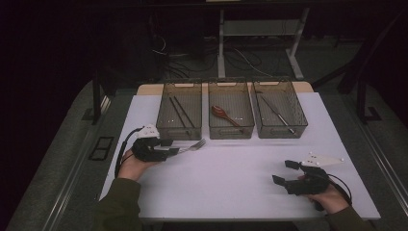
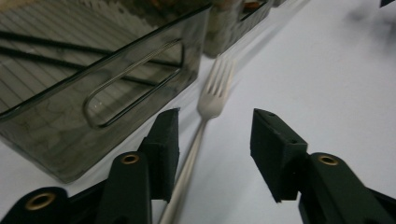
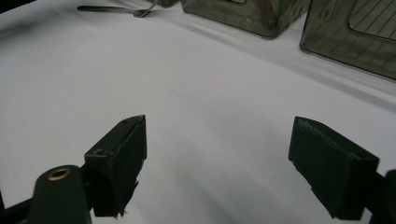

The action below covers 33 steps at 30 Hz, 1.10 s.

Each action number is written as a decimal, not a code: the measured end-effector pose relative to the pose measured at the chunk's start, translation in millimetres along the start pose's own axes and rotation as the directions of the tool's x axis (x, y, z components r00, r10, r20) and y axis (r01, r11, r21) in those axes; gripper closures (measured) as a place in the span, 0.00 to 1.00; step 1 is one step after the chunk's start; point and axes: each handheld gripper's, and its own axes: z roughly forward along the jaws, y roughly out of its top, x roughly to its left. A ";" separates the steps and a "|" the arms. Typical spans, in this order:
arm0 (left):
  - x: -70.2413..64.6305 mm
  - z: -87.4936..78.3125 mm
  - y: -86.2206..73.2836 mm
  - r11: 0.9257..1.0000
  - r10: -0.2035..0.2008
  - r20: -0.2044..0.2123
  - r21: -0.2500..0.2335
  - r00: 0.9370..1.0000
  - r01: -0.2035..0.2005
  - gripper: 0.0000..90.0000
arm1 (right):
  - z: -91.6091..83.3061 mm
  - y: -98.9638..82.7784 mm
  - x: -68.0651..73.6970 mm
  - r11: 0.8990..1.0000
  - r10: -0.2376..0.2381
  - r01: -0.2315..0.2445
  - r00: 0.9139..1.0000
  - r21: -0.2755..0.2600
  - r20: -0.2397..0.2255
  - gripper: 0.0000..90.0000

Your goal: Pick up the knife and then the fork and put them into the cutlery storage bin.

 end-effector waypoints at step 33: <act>-1.5 38.9 -6.4 0.976 0.126 0.029 0.175 0.992 -0.129 0.93 | 0.5 -0.1 0.9 1.000 -0.020 0.020 1.000 0.005 -0.007 0.22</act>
